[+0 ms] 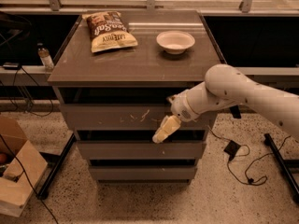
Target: Open top drawer
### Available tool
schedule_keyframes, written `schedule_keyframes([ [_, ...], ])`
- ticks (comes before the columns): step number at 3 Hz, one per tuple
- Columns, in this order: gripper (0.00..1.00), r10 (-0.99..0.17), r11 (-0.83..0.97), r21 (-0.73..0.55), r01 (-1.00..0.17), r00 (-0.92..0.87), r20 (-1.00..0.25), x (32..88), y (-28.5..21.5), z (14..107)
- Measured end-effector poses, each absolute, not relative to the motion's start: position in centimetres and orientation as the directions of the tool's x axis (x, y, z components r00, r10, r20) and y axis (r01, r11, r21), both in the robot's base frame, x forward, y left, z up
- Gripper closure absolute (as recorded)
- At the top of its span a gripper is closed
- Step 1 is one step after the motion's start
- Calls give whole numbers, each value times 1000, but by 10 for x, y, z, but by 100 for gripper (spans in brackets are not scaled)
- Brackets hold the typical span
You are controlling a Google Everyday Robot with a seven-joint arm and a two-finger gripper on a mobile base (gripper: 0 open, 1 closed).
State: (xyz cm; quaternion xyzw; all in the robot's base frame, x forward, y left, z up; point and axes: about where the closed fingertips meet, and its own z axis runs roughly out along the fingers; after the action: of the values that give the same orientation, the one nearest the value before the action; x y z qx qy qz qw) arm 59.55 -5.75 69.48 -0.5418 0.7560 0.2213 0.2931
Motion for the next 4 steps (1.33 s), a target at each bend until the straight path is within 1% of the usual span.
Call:
schedule_keyframes([
  [1, 18, -679, 314, 53, -948, -263, -685, 615, -52, 676],
  [2, 41, -696, 291, 66, -954, -259, -670, 608, -50, 674],
  [4, 88, -696, 291, 66, -954, -259, -670, 613, -51, 683],
])
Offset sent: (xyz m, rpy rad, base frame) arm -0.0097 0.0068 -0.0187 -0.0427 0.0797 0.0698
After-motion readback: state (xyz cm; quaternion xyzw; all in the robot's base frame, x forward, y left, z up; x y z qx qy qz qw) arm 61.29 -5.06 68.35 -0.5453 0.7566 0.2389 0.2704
